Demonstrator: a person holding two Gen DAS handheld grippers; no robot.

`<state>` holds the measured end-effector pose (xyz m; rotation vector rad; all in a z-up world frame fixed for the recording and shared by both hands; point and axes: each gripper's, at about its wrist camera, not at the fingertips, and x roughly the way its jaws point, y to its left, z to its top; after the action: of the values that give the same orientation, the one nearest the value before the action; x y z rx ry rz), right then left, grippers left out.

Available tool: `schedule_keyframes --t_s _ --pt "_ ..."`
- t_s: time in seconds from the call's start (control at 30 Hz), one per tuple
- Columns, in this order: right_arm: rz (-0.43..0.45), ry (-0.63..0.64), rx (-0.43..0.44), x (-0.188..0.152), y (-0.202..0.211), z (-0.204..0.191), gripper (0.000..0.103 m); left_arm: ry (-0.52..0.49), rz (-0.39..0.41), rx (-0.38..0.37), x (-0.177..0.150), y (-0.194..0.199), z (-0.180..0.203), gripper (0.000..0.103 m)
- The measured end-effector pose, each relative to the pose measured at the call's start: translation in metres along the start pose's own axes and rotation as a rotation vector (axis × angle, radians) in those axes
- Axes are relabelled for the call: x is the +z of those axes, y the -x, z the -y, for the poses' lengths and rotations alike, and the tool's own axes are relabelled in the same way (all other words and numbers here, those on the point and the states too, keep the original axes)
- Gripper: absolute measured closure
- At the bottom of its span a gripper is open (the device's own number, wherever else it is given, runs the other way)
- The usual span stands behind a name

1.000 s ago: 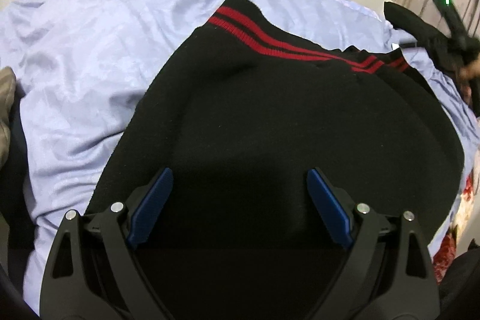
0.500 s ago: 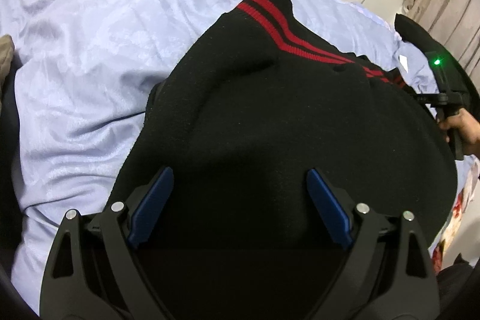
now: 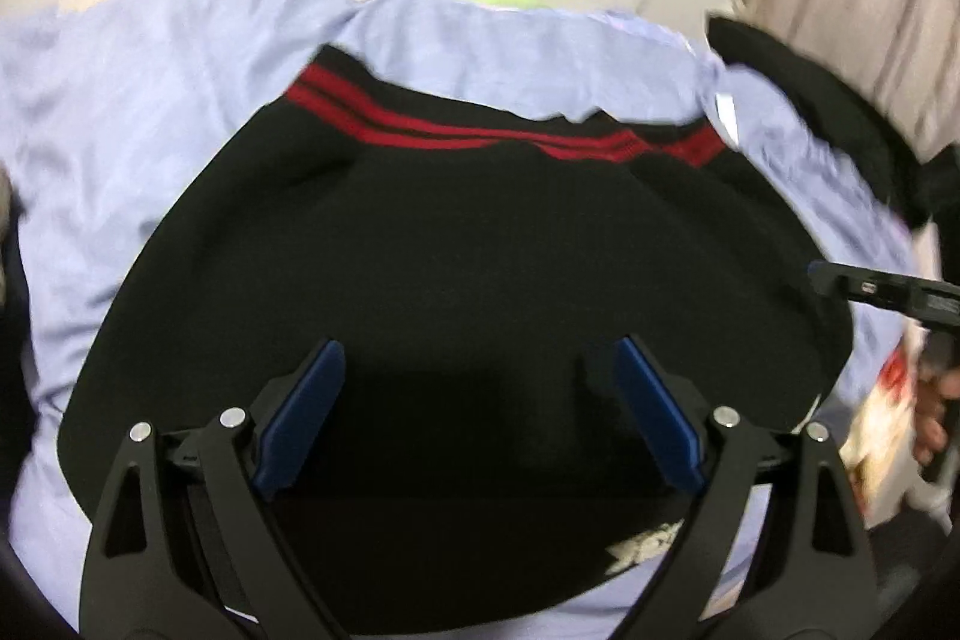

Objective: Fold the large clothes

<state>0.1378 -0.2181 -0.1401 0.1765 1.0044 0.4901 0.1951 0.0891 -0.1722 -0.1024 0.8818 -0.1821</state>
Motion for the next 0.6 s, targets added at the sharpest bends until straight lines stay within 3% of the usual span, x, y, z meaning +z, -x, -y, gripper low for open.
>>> schedule_keyframes --t_s 0.07,0.23,0.6 --pt "0.038 0.0 -0.032 -0.017 0.001 -0.008 0.051 -0.029 -0.018 0.029 -0.003 -0.004 0.012 0.014" --pt "0.017 0.068 -0.119 -0.027 -0.012 -0.016 0.05 -0.049 -0.067 0.092 -0.008 -0.017 0.027 0.014" --pt "-0.117 0.02 -0.076 -0.028 -0.067 0.022 0.046 -0.018 -0.168 0.06 -0.02 -0.044 0.015 0.014"
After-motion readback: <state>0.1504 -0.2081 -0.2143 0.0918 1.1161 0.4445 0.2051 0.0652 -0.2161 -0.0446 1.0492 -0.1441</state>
